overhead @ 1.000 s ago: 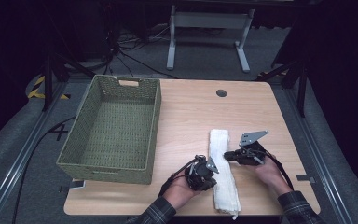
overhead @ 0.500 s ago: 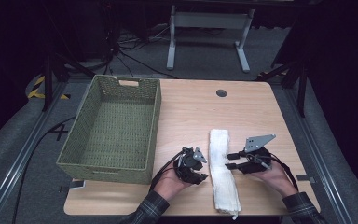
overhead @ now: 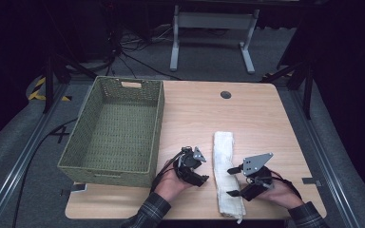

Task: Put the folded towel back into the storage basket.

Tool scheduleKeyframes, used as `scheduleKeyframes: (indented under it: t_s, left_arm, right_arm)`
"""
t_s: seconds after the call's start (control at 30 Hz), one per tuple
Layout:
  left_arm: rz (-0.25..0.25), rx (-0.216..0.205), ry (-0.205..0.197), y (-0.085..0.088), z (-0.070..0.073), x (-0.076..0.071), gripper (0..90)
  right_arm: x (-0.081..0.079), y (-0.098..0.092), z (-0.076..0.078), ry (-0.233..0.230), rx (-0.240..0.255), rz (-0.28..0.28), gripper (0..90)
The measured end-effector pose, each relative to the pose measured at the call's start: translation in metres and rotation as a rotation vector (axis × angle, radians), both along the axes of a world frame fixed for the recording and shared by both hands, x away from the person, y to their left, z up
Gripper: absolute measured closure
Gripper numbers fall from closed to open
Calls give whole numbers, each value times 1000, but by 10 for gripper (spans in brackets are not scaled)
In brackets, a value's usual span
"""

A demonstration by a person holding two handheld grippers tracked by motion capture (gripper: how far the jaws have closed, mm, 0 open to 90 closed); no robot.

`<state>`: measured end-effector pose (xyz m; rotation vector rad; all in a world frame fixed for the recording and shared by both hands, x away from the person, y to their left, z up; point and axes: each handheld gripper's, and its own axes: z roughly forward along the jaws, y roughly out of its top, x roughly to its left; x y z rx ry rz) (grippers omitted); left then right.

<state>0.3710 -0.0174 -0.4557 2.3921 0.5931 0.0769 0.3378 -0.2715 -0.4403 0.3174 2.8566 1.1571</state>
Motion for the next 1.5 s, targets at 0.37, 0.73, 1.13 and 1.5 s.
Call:
scheduleKeyframes:
  t_s: [0.37, 0.73, 1.13, 1.5]
  left_arm:
    - [10, 7, -10, 0, -3, 1, 294]
    - [-1, 16, -17, -1, -3, 1, 281]
    - [1, 11, -14, -1, -3, 1, 280]
    - [-12, -42, -20, -8, 6, 7, 272]
  right_arm:
    - [-7, 12, -15, -5, -36, 47, 109]
    - [-9, 13, -24, -44, -55, 70, 99]
    - [-15, 9, -16, -23, -41, 103, 685]
    - [-15, 10, -15, -6, -41, 105, 778]
